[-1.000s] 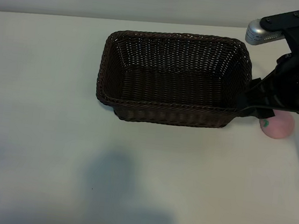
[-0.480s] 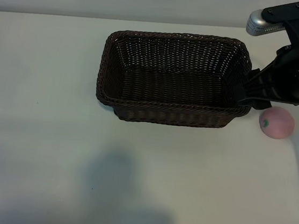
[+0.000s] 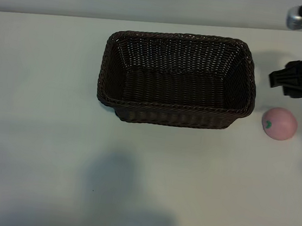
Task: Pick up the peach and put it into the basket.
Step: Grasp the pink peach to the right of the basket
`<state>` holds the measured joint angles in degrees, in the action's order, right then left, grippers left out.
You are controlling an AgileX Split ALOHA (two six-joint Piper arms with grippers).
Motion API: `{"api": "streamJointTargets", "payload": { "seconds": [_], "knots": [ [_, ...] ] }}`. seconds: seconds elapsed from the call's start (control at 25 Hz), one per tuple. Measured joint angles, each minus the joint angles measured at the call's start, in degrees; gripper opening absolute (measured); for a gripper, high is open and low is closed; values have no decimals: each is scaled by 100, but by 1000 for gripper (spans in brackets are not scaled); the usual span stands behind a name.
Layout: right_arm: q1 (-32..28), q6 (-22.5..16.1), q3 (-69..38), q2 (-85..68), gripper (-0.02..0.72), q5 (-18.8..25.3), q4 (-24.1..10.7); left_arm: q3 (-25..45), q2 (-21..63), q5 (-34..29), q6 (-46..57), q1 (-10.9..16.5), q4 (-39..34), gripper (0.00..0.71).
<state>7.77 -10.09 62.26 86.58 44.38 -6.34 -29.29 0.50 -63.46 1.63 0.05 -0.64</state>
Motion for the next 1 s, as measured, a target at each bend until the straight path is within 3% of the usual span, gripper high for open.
{"api": "streamJointTargets", "payload": {
  "seconds": [0.24, 0.6, 0.8, 0.92, 1.0],
  "knots": [
    [-455, 108, 5, 649, 579, -171, 275, 0, 0, 0, 0, 0, -7, 597],
    [-462, 685, 5, 1576, 579, -474, 888, 0, 0, -5, 16, 0, -20, 597],
    [-462, 788, 5, 1974, 576, -654, 1004, 0, 0, -11, 16, 0, -24, 597],
    [-462, 795, 5, 2069, 505, -741, 1015, 0, 0, -11, 16, 0, -24, 597],
    [-462, 795, 5, 2088, 376, -753, 1015, 0, 0, -11, 16, 0, -24, 597]
  ]
}}
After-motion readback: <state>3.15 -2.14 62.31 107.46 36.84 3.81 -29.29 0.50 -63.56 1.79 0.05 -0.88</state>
